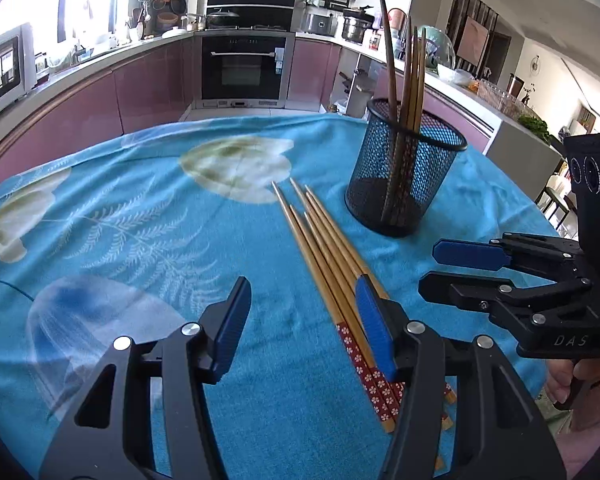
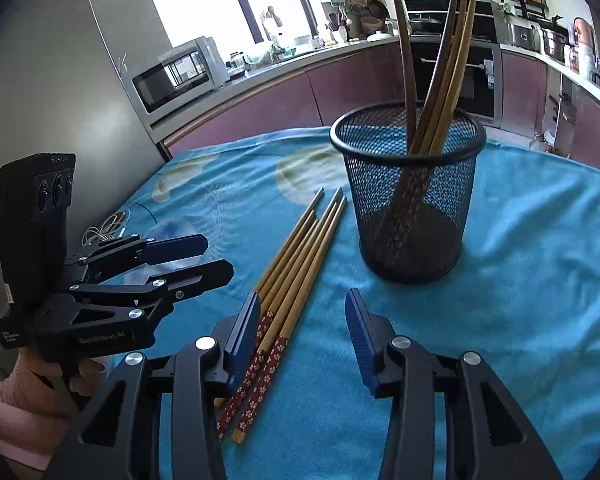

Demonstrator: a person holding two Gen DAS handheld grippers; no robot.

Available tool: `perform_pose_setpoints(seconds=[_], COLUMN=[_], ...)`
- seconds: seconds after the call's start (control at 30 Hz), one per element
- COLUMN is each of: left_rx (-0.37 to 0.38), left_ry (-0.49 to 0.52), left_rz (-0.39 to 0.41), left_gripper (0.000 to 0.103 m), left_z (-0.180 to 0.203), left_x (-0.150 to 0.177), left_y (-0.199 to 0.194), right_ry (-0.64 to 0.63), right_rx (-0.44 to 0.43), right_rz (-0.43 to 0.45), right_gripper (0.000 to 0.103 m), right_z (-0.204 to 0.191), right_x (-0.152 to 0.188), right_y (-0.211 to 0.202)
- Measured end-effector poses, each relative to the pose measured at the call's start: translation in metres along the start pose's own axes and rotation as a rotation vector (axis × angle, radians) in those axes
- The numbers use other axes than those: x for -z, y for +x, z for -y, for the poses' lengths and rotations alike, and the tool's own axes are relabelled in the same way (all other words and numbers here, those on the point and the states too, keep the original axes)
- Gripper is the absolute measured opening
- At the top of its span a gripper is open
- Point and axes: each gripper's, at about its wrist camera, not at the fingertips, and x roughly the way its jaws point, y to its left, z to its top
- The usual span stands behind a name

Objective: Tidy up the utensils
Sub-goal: 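Open the left tool in the cup while the right tool releases, then withdraw both, then lower the left tool onto a chopstick while the right tool lowers onto another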

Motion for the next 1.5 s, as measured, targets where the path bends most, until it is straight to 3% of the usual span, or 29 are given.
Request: perform_pose_setpoints(seconds=[0.97, 1.5], left_rx=[-0.044, -0.063], left_ry=[0.047, 0.055], left_rz=[-0.073, -0.090], left_gripper=[0.054, 0.036], left_z=[0.009, 0.011], left_x=[0.014, 0.006], left_y=[0.018, 0.026], right_ry=[-0.061, -0.081], right_rx=[0.099, 0.142], right_rz=[-0.057, -0.071], right_gripper=[0.040, 0.033], right_z=[-0.013, -0.016], right_x=[0.015, 0.010], right_y=[0.017, 0.023])
